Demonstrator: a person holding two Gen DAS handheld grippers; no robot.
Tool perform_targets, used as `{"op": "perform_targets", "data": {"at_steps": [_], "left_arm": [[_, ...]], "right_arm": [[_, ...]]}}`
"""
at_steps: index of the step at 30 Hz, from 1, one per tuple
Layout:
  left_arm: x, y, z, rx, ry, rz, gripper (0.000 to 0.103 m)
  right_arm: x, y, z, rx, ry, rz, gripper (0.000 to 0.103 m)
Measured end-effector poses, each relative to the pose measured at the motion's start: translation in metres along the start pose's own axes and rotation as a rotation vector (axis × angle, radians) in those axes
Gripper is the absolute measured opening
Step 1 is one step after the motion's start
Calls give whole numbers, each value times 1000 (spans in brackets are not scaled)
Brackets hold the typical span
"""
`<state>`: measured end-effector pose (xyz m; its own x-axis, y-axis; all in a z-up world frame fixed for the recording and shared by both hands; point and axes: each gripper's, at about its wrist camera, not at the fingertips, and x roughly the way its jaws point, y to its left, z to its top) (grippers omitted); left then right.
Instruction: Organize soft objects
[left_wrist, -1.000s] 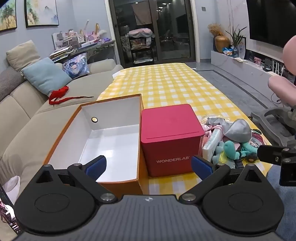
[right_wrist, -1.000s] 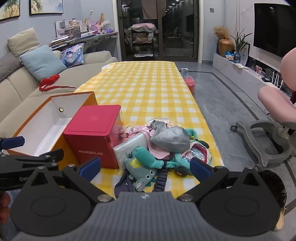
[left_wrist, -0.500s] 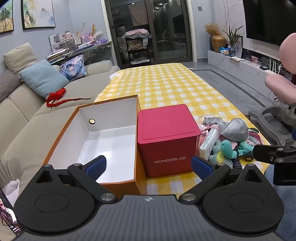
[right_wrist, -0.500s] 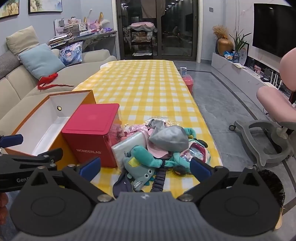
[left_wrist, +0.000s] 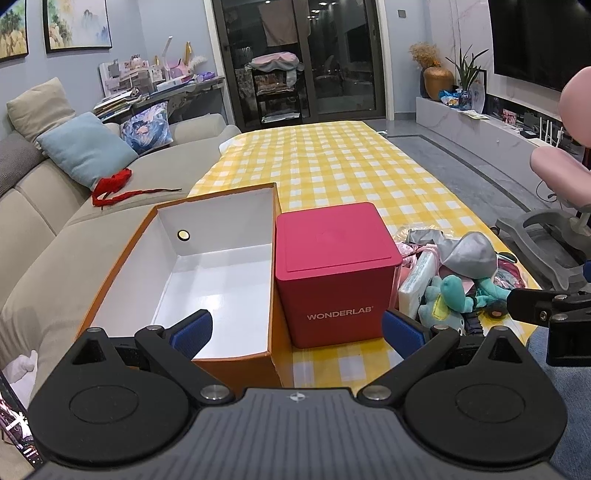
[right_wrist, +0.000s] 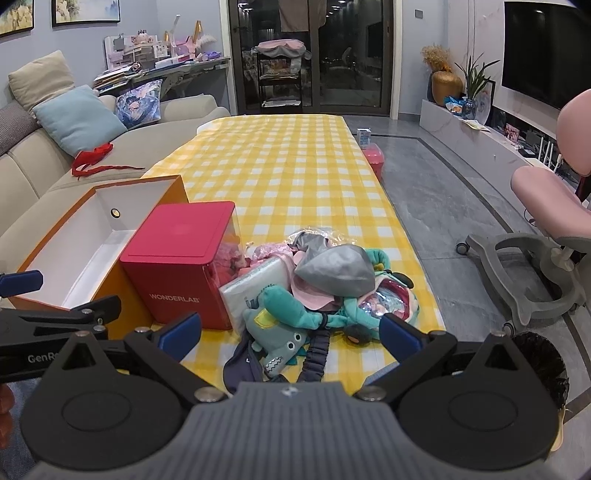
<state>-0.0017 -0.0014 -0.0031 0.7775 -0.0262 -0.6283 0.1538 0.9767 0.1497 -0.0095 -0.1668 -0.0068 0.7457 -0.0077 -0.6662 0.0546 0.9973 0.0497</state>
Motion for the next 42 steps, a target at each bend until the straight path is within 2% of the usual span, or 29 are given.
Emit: {"op": "perform_targets", "data": {"at_steps": [42], "left_arm": [[0, 0, 1, -7, 6, 1, 103]], "right_arm": [[3, -1, -2, 9, 19, -9, 100]]}}
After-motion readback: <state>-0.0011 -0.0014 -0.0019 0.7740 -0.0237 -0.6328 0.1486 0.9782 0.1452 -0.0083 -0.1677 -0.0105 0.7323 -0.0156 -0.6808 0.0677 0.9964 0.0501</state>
